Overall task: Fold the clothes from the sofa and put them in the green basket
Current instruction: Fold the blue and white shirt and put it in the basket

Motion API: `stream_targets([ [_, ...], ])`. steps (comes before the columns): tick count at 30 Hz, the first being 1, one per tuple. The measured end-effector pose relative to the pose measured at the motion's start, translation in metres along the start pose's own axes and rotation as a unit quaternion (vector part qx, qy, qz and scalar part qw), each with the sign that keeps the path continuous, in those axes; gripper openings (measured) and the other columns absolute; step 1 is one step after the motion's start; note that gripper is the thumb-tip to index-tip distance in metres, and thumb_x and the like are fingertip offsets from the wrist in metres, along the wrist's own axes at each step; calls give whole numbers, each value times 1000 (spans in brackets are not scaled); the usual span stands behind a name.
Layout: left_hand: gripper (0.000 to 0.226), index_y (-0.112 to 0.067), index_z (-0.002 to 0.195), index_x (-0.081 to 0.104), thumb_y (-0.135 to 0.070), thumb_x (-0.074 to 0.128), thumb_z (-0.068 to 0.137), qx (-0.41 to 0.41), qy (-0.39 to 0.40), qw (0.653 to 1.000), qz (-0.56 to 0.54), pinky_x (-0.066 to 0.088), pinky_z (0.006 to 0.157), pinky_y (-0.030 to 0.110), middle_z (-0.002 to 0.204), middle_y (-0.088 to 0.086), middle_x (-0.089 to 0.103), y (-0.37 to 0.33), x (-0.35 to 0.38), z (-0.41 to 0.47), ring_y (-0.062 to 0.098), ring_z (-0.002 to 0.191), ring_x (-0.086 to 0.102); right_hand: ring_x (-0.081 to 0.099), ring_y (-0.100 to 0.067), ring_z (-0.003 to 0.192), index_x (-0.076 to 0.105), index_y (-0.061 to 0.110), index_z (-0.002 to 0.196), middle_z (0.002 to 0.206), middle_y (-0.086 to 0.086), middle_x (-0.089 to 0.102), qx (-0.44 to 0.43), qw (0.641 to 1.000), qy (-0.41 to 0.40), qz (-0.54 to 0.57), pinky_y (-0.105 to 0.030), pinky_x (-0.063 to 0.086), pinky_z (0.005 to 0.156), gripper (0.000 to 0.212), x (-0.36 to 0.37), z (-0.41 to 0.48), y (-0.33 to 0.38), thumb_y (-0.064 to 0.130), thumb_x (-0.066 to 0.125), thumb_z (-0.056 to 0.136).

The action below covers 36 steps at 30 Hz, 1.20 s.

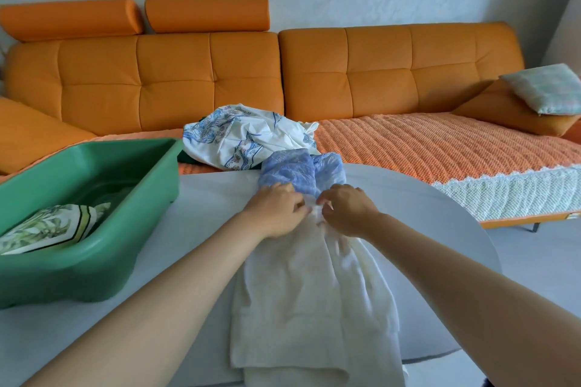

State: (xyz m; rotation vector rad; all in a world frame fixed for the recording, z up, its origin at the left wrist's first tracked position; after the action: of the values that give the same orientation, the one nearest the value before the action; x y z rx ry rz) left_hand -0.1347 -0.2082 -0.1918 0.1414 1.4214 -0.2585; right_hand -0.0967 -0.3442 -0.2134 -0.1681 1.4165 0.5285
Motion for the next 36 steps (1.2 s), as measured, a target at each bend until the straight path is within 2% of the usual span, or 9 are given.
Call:
stream_targets([
  [3,32,-17,122,61,-29,38,104,7,-64,998,-22,37,105,38,130,4,57,3,-5,30,25,127,47,44,-26,126,56,30,133,137,-2,50,6,999,-34,-25,-38,34,102,36,-5,22,-10,27,44,98],
  [6,36,-15,136,51,-25,36,105,-2,-38,999,-25,34,110,40,144,5,50,4,14,59,26,135,41,37,-26,137,41,22,144,150,-5,37,10,997,9,-78,-40,32,108,44,10,44,-20,33,39,101],
  [13,64,-35,157,21,-53,36,97,-25,38,999,12,10,122,46,166,-2,16,17,72,86,17,152,9,11,-20,152,16,29,157,166,-2,11,40,991,98,-78,-48,18,119,57,52,65,-44,45,21,103],
  [18,73,-39,158,13,-69,28,93,-39,70,996,29,4,122,47,168,-5,7,33,77,77,18,153,2,4,-17,153,12,35,158,167,2,6,47,991,106,-59,-48,10,122,58,54,65,-48,48,18,101],
  [23,80,-44,157,9,-76,30,88,-61,174,982,32,2,122,46,168,-5,0,45,71,77,19,154,0,3,-19,153,11,34,158,167,0,3,51,991,106,-59,-48,10,122,59,54,63,-48,48,18,102],
  [27,50,-32,147,43,-50,33,101,-34,-7,999,2,22,117,37,158,0,35,38,40,94,21,144,30,27,-27,144,23,22,154,160,-10,22,101,993,18,-59,-45,28,111,62,40,62,-53,49,28,99],
  [29,51,-27,149,38,-44,37,101,-24,-67,997,23,17,120,36,161,1,29,39,38,102,21,147,23,45,-29,122,41,15,140,135,-11,47,165,981,-49,-92,-41,37,96,56,26,61,-63,49,29,98],
  [33,80,-31,159,0,-65,34,96,-58,75,995,-5,-4,122,47,167,-5,-12,47,71,112,19,153,-13,59,-26,101,57,16,112,111,-5,61,263,964,-18,-23,-33,38,73,38,20,61,-79,41,39,89],
  [36,76,-36,159,1,-68,28,95,-53,105,993,2,-5,122,50,167,-5,-12,45,85,112,19,153,-12,60,-26,101,58,19,121,116,-3,63,259,962,8,83,-30,41,74,42,26,64,-76,39,49,85],
])
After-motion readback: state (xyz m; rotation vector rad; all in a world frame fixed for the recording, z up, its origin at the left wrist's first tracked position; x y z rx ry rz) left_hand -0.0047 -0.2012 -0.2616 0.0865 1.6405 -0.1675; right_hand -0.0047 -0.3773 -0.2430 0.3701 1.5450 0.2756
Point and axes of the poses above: each hand's wrist, its own z-axis towards the middle knuckle, its own x-axis out of the palm, y = z × x, the point moved 7 cm from there along z, towards the middle knuckle
